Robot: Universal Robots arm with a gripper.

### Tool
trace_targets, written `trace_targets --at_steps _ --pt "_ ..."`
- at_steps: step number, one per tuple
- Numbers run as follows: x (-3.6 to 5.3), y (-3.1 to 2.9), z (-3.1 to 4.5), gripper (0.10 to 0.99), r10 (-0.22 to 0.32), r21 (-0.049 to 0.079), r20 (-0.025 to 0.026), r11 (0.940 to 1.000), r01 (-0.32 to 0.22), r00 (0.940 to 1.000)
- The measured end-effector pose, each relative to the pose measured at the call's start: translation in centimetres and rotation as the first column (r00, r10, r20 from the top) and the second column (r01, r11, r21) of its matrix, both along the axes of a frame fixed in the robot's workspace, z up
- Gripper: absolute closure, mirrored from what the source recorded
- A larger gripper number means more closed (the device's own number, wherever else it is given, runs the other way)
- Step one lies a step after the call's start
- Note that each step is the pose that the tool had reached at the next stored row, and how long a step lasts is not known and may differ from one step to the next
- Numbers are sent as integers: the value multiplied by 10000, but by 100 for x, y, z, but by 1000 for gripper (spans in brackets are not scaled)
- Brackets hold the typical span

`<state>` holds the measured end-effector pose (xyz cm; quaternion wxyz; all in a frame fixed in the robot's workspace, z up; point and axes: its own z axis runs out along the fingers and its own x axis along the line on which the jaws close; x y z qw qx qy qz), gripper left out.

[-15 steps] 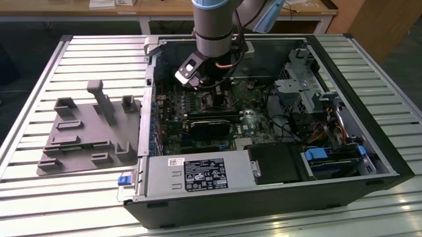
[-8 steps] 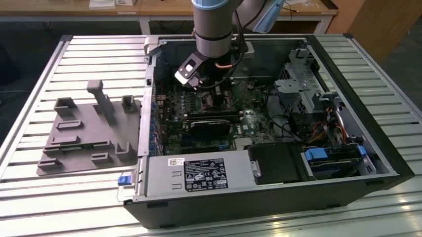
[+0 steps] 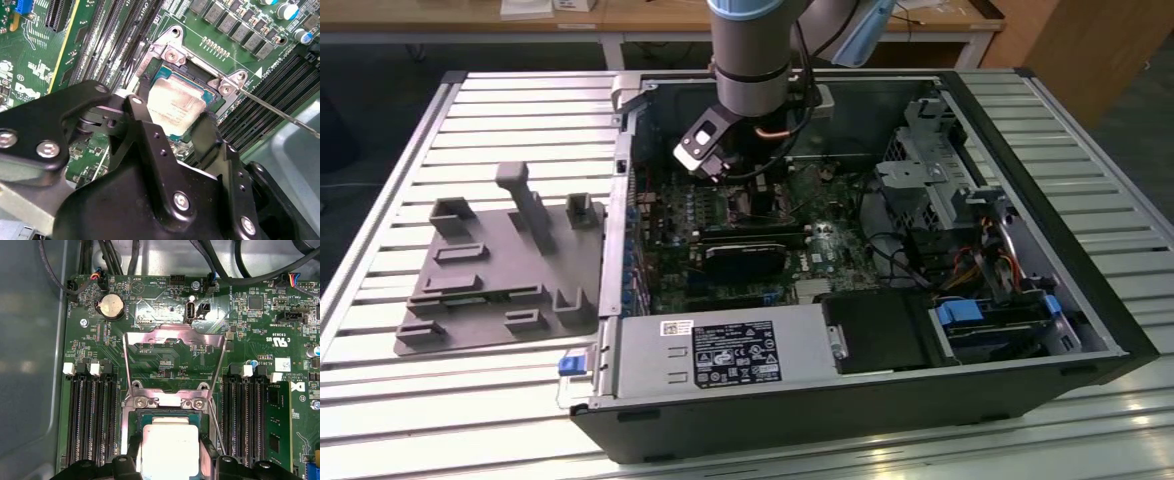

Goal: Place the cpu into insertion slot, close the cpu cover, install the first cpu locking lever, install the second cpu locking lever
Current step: 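Place the cpu into insertion slot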

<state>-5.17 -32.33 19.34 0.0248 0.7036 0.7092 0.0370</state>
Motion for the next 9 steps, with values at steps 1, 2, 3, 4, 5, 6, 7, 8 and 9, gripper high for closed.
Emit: trace_targets --at_steps 1,2,3,4,5,6,7,8,9 --pt "0 0 0 541 0 0 0 10000 0 10000" --pt "0 0 0 478 0 0 0 10000 0 10000" --pt "0 0 0 478 -1 0 0 10000 1 10000" --pt "0 0 0 478 -1 0 0 10000 1 10000" --pt "0 0 0 478 -1 0 -1 10000 1 10000" --pt "-1 0 0 478 -3 10 -1 10000 3 10000" --pt "-1 0 -1 478 -3 62 1 10000 3 10000" --pt "-1 0 -1 478 -2 125 1 9999 2 10000" --pt "0 0 0 478 -2 170 0 9999 2 10000"
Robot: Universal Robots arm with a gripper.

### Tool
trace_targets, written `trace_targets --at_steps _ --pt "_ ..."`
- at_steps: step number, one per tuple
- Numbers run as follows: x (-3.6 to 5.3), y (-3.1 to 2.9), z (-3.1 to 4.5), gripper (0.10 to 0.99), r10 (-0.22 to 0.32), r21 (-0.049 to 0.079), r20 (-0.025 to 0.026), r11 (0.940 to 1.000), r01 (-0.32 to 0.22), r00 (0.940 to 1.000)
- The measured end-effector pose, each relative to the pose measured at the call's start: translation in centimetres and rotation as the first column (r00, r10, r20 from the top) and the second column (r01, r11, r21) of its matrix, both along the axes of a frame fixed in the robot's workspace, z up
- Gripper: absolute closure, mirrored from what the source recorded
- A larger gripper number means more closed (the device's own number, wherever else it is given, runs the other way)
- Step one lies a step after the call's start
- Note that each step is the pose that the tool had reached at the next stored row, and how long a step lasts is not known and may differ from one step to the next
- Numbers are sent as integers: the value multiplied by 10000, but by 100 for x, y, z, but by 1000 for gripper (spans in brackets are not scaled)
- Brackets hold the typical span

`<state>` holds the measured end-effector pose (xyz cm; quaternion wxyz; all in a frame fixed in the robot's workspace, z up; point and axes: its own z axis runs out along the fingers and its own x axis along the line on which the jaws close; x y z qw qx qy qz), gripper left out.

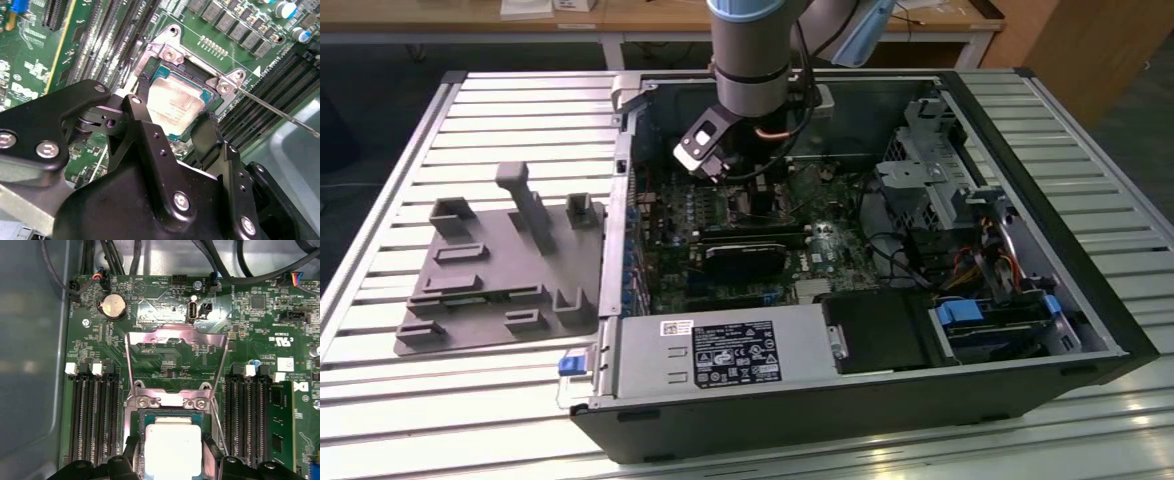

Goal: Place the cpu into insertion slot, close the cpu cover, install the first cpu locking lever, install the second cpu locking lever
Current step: 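Place the cpu into insertion slot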

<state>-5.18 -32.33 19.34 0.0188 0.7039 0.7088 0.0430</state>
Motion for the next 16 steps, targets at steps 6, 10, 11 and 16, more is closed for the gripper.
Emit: trace_targets --at_steps 6,10,11,16 --pt "0 0 15 478 1 38 0 10000 -1 10000" --pt "0 0 52 478 0 3 0 10000 0 10000" --pt "0 0 60 478 0 -31 0 10000 0 10000" --pt "0 0 73 478 1 -194 1 9998 -1 10000"
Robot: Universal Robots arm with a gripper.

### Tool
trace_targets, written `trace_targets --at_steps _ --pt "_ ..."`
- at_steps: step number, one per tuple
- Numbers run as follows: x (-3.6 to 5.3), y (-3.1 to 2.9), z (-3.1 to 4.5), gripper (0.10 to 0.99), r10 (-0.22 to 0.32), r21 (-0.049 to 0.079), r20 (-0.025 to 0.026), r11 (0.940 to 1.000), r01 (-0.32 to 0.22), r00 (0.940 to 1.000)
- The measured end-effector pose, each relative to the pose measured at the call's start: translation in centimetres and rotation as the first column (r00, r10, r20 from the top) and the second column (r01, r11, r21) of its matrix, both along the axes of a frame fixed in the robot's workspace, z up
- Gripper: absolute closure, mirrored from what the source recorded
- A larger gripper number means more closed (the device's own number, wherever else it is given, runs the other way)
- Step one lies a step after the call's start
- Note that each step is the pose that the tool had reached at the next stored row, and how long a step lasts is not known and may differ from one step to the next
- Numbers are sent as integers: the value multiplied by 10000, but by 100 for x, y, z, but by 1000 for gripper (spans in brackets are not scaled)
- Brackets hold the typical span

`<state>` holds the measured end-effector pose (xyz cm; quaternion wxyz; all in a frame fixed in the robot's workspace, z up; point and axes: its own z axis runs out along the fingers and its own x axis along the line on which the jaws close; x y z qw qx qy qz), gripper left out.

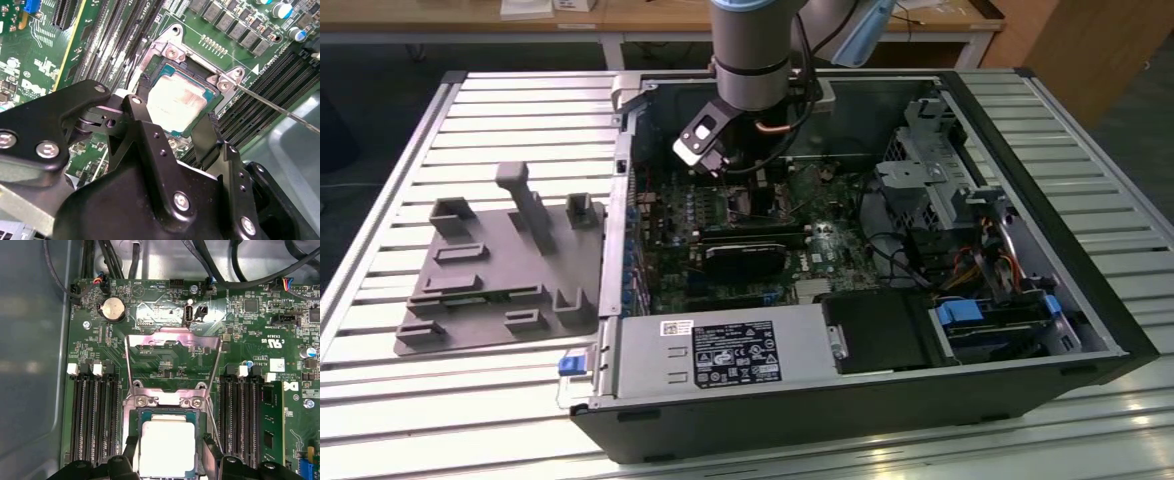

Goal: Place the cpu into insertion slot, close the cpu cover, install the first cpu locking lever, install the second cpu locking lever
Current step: 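Place the cpu into insertion slot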

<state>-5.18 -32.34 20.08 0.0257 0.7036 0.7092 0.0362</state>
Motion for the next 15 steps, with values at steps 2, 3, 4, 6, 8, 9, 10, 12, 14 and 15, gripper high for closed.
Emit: trace_targets --at_steps 2,3,4,6,8,9,10,12,14,15 --pt "0 0 0 478 0 -3 -1 10000 0 10000" --pt "0 0 0 478 -1 -4 -1 10000 1 10000" --pt "0 0 0 478 -1 -4 -1 10000 1 10000" --pt "0 0 0 553 -1 -6 -1 10000 1 10000" --pt "0 0 0 616 0 -7 0 10000 0 10000" --pt "0 0 0 616 0 -8 0 10000 0 10000" --pt "0 0 0 675 -1 -8 0 10000 1 10000" --pt "0 0 0 792 -1 -10 0 10000 1 10000" --pt "0 0 0 851 -1 -12 0 10000 1 10000" --pt "0 0 0 910 -1 -12 0 10000 1 10000"
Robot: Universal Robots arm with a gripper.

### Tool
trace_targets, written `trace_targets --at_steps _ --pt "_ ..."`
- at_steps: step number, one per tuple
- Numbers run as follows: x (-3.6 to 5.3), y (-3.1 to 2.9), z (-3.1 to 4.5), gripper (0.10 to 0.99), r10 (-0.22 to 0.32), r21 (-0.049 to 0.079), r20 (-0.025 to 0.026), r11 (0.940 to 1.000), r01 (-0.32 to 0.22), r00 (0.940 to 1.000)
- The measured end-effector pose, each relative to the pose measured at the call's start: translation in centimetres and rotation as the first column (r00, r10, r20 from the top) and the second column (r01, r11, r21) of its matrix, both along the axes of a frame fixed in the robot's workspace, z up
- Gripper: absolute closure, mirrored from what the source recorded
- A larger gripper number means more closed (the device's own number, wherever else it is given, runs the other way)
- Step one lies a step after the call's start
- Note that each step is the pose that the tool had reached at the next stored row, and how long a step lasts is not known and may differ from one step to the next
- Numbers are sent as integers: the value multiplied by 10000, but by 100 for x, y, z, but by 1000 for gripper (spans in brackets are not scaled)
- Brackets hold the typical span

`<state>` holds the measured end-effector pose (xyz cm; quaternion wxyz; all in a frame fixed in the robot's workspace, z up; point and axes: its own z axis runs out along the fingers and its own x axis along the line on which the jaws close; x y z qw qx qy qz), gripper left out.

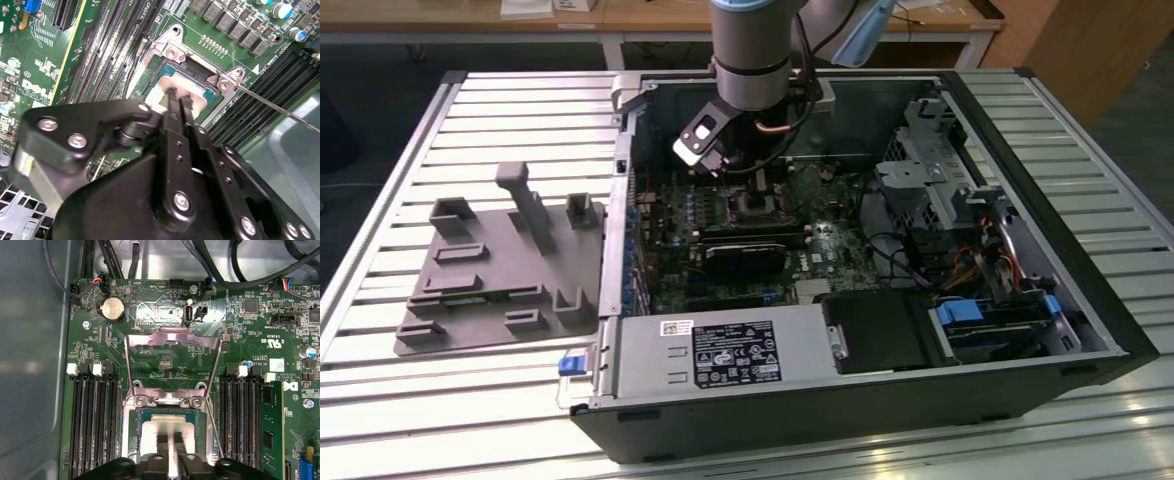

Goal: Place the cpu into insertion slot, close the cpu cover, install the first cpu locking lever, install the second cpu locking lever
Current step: 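Place the cpu into insertion slot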

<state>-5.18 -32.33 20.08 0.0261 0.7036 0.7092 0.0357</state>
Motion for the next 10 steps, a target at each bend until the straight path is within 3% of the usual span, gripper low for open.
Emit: trace_targets --at_steps 4,10 --pt "0 0 0 984 0 -3 -1 10000 0 10000" --pt "0 0 7 984 0 -13 -2 10000 0 10000"
